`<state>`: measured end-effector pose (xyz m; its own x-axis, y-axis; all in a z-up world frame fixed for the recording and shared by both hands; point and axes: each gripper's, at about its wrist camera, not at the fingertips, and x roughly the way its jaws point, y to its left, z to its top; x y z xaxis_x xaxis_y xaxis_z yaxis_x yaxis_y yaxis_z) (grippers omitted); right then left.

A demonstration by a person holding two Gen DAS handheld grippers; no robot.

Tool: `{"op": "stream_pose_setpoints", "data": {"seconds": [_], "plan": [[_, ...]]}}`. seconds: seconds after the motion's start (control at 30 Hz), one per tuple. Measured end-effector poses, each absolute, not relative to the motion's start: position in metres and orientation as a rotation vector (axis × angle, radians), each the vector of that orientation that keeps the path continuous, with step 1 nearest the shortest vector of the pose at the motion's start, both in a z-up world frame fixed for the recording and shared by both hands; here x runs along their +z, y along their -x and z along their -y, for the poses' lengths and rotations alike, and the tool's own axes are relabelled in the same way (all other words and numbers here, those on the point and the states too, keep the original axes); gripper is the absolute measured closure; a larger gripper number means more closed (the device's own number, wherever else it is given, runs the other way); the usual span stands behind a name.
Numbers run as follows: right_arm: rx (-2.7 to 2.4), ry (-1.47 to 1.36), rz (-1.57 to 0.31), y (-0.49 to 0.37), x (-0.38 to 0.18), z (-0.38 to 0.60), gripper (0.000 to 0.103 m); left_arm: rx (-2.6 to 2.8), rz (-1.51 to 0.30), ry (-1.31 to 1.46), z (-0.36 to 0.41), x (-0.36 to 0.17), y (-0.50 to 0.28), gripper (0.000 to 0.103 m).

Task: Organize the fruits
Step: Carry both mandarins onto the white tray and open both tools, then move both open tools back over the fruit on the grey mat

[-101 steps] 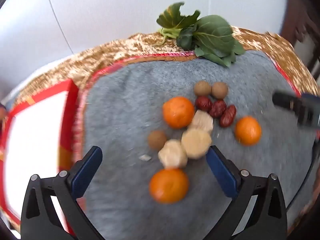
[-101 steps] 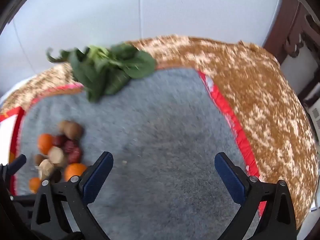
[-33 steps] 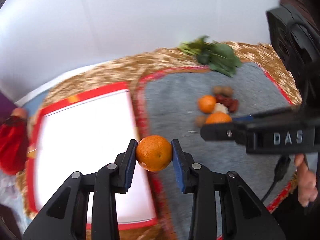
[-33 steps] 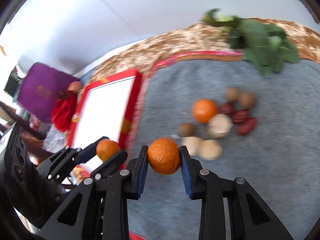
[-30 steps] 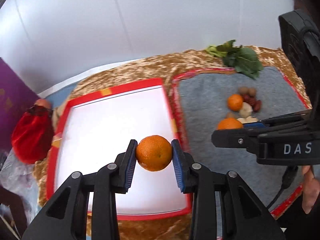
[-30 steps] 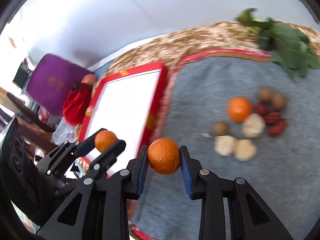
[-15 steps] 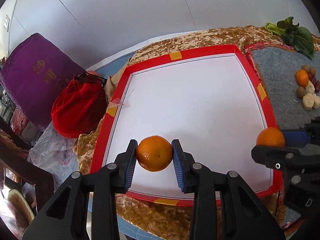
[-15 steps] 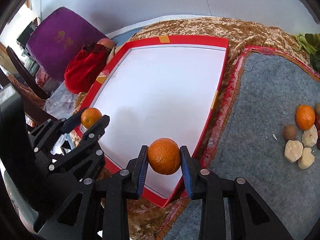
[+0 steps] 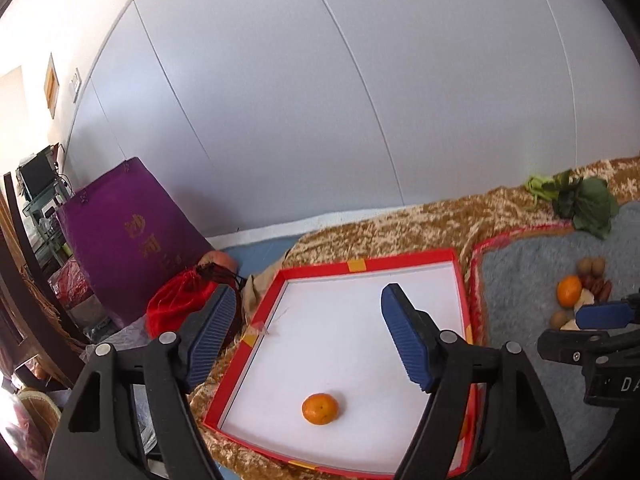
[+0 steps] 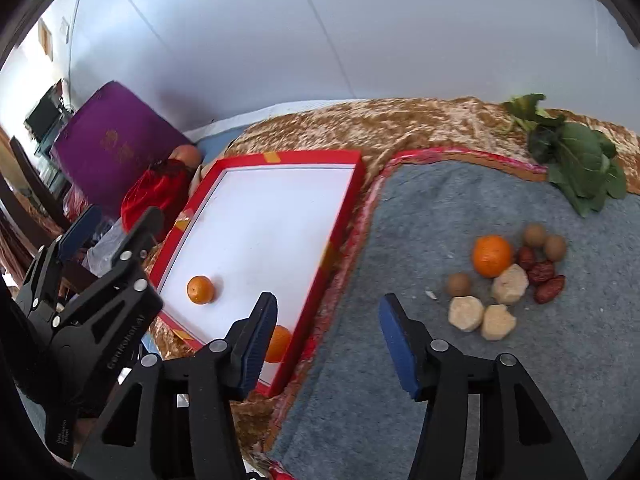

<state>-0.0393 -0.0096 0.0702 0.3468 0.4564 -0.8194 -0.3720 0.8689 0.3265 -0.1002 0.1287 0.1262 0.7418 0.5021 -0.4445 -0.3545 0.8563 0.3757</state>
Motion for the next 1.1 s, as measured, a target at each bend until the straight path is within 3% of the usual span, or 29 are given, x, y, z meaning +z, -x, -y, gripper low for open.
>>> {"op": "stream_pose_setpoints", "data": {"seconds": [0.1, 1.1], "plan": [[0.489, -0.123, -1.078, 0.035, 0.075, 0.038, 0.046, 0.468, -0.511, -0.246, -0.116, 0.144, 0.100, 0.020], [0.053, -0.271, -1.028, 0.023, 0.085, 0.212, 0.046, -0.070, -0.573, -0.308, 0.067, 0.126, 0.071, 0.020]]}}
